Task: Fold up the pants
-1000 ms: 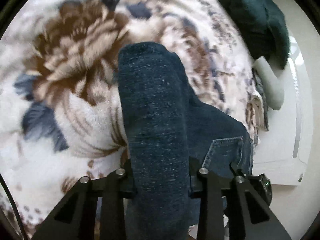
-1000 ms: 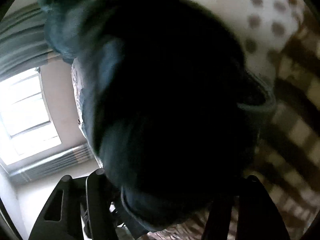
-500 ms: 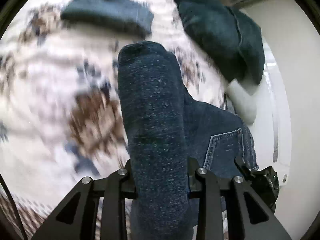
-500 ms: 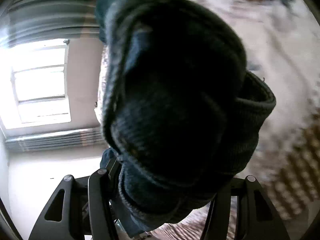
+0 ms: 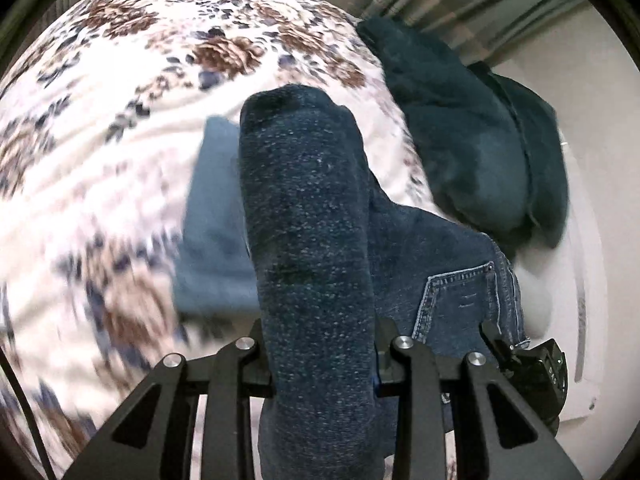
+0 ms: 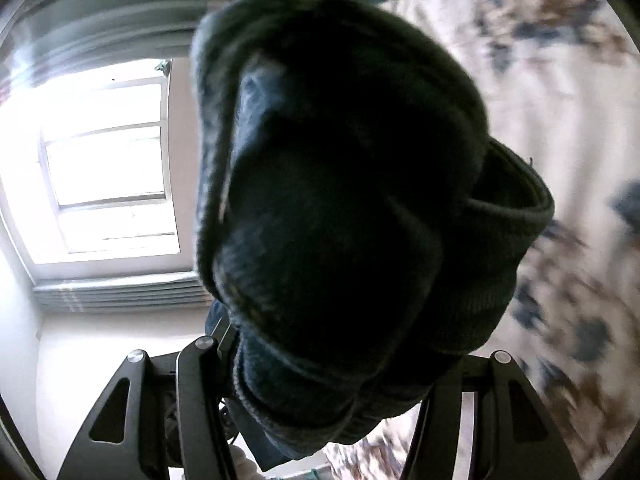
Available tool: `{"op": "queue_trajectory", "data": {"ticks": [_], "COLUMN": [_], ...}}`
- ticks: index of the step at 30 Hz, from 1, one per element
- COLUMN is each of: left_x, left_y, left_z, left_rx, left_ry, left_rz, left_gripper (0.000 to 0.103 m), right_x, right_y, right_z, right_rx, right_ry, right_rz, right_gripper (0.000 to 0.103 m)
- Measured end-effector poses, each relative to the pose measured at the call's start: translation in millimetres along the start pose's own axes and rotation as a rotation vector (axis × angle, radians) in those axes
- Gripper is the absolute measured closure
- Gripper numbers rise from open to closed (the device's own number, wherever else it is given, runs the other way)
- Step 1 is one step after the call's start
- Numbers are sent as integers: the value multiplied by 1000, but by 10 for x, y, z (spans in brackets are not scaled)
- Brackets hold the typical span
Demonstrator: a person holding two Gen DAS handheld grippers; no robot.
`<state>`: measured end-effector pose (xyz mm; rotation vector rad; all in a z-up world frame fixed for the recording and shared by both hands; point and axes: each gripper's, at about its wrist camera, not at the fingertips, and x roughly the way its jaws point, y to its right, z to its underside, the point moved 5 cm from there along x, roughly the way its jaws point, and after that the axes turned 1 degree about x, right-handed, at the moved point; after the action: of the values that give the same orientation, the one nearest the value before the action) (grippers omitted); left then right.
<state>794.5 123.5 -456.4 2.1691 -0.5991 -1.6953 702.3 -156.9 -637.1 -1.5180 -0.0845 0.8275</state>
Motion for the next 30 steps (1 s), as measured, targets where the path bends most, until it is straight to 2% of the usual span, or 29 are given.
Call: {"op": "queue_trajectory", "data": {"ticks": [5,11,13,14,16,18,21,22,25,26,27,30], "left_x": [423,980,1216,1283,1250,1173,1013,976,857,861,862,799], "left_y": [-328,-812,-1033,-1140,-1261,-1326,-1363,-1354,-1249,-1238,-1211,-1080], "left_z": [-606,-934,-877,-844,-811,-761,-629,-607,-512,-506,-499,-484], "left_rx": [8,-24,-52,-73,-133,-165,-181,-172,-49,-15,9,40], "left_ry": [-5,-53,-103,-117,-104,-109,-110,-109,-67,-60,-55,-32], "left_rz": [-28,-30,-46,-50,-15,-5,-30,-41,-172,-202,-228,-331], "left_gripper": [75,74,67,58,50,37,29,28,25,24,24,25], "right_x": [1185,1908,2039,2097,2155,2156,2036,1985,1805,1762,1573,1568], "right_y": [-77,212,340,369,360,343,343,322,190,141,181,-76], "right_z": [-504,-777,-882,-876,-870,-897,-970,-997,-995,-1196,-1415,-1446], "right_rx": [30,34,29,19,-7,-7,22,1,-107,-163,-187,-294], "right_ry": [-6,-43,-89,-112,-160,-204,-211,-203,-147,-108,-95,-107], "right_rz": [2,50,110,126,137,155,190,229,364,448,490,631], "right_gripper": [44,43,41,40,36,33,33,32,28,27,26,23]}}
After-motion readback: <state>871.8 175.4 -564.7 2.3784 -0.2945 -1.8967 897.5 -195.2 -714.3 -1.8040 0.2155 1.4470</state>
